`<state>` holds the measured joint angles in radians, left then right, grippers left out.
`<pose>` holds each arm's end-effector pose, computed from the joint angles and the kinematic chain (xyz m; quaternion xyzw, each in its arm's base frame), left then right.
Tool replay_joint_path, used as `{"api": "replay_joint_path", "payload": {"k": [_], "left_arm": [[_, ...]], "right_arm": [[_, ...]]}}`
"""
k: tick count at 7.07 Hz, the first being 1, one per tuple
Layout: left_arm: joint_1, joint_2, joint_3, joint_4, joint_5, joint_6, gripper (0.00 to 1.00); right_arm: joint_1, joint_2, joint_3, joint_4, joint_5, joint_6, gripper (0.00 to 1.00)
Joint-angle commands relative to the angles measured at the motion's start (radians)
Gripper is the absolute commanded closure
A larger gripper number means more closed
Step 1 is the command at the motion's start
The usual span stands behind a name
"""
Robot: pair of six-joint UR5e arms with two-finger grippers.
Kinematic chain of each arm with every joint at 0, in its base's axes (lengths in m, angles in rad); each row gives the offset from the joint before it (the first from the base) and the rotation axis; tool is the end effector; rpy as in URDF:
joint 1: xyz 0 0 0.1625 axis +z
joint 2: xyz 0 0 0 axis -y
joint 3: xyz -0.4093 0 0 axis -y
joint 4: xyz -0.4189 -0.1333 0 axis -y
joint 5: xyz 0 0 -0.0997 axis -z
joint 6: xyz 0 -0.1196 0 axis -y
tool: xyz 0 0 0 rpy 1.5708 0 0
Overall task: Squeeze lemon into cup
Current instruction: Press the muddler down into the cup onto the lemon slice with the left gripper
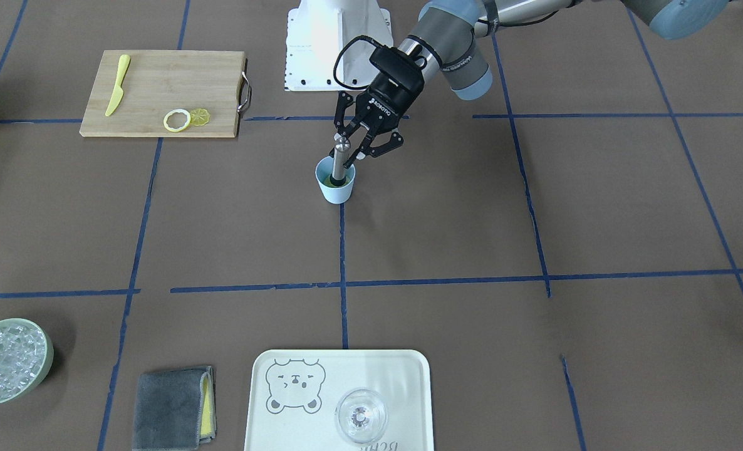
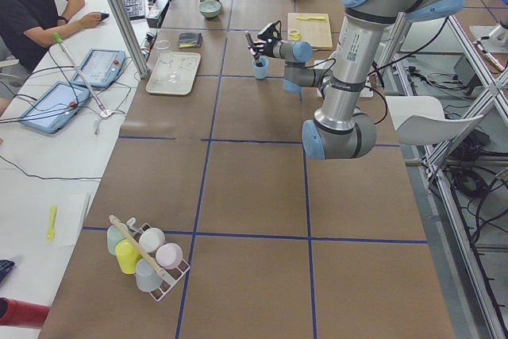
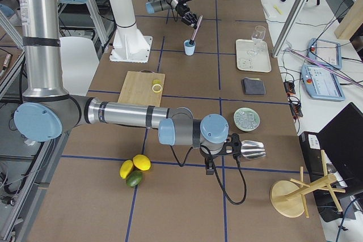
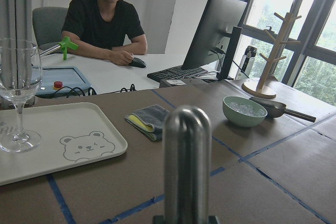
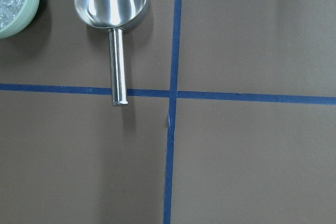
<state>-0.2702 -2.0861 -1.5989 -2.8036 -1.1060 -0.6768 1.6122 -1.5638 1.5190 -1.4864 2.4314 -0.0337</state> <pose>0.5713 -0.3522 0.1826 0.5365 0.5508 0.0183 0.6391 0.0643 -0.5218 0.6645 0.0336 -0.4161 -0.0048 0.9087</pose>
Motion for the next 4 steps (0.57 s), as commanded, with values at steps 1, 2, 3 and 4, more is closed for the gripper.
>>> {"api": "replay_joint_path", "payload": {"k": [1,2,3,4], "left_arm": [[0.015,-0.019,0.034,-0.008,0.0,-0.001,1.0],[0.017,-0.017,0.037,-0.008,0.0,-0.001,1.0],[0.017,-0.017,0.031,-0.008,0.0,0.002,1.0],[0.014,-0.012,0.015,-0.007,-0.001,0.003,1.0]], "right_arm": [[0.0,0.001,0.001,0.0,0.0,0.0,0.0],[0.0,0.002,0.001,0.0,0.0,0.0,0.0],[0.002,0.004,0.006,0.0,0.0,0.0,0.0],[0.002,-0.001,0.016,0.0,0.002,0.002,0.0]]}}
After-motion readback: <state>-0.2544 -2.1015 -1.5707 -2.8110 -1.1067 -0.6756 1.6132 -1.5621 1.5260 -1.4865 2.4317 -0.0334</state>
